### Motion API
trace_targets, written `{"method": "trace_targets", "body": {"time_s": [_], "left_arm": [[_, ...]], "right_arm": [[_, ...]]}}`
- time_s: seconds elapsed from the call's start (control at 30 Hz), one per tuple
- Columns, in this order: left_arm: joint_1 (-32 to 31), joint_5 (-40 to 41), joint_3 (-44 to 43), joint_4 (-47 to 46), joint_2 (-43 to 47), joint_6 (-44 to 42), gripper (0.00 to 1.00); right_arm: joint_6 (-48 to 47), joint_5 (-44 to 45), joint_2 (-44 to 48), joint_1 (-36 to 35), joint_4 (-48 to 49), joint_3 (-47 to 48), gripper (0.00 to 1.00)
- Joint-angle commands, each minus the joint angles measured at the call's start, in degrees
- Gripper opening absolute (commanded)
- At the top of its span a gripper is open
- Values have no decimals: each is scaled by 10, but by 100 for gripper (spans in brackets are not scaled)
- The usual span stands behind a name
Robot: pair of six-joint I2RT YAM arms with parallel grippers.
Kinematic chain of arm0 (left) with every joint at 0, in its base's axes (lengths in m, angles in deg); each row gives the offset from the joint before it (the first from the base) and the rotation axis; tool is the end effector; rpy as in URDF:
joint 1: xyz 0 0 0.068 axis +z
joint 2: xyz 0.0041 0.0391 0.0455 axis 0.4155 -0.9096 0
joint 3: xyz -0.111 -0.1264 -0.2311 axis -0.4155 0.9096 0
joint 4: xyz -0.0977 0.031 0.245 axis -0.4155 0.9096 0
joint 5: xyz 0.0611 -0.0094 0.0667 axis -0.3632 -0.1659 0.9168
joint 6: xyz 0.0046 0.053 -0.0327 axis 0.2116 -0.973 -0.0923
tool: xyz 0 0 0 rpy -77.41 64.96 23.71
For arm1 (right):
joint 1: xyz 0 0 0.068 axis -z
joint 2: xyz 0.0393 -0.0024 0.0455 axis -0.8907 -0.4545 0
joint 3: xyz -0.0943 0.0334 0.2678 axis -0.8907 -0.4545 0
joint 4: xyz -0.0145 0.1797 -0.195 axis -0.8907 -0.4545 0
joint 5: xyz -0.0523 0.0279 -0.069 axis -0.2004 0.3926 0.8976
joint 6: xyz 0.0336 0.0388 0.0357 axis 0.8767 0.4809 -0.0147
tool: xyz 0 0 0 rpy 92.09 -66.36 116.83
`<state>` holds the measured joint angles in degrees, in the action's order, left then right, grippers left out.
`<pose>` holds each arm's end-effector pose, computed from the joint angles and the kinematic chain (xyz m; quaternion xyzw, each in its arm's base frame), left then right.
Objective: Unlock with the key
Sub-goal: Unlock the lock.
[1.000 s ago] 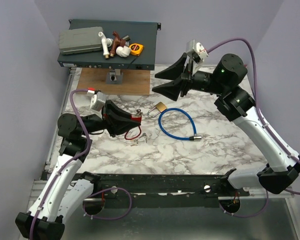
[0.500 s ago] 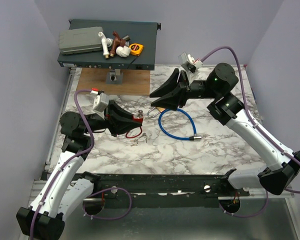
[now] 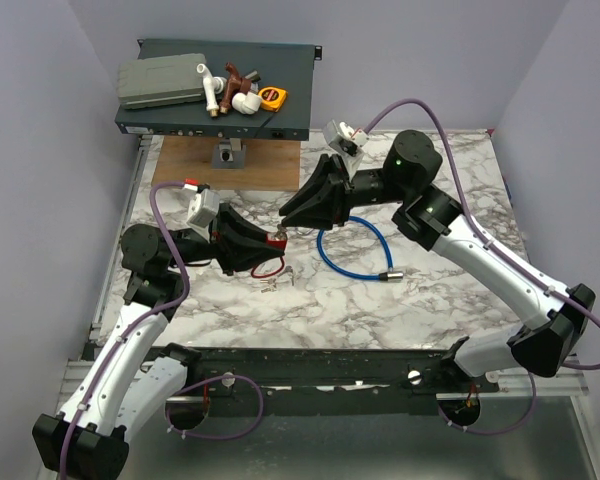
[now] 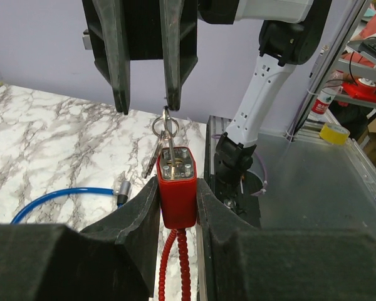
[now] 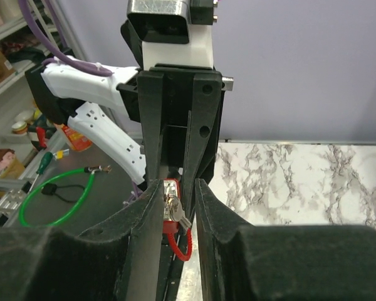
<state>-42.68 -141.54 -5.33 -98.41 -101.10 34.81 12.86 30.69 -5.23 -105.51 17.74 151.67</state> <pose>0.1373 -0.0904 0.4012 0.3791 0.5126 -0.5801 0.5070 0.2064 0.2438 0.4750 -0.4905 0.4595 0.5953 0.4404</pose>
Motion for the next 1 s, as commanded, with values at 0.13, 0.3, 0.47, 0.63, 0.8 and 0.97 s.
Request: {"method": "trace_targets", "body": {"time_s": [0.13, 0.3, 0.47, 0.63, 0.8, 0.97], "left_arm": [[-4, -12, 1, -23, 9, -8, 0], [-5, -11, 2, -23, 10, -8, 0], [-6, -13, 1, -24, 11, -8, 0], [-8, -16, 2, -26, 14, -7, 0], [-10, -20, 3, -29, 16, -6, 0], [-11, -25, 4, -30, 19, -8, 0]], "right_arm": [[-45, 29, 4, -10, -44, 20, 28], [-52, 29, 5, -13, -48, 14, 25], [-66, 44, 3, -18, -58, 14, 24], [-76, 59, 3, -18, -61, 15, 17], [-82, 70, 4, -19, -61, 11, 1], [-100, 88, 6, -24, -78, 7, 1]]}}
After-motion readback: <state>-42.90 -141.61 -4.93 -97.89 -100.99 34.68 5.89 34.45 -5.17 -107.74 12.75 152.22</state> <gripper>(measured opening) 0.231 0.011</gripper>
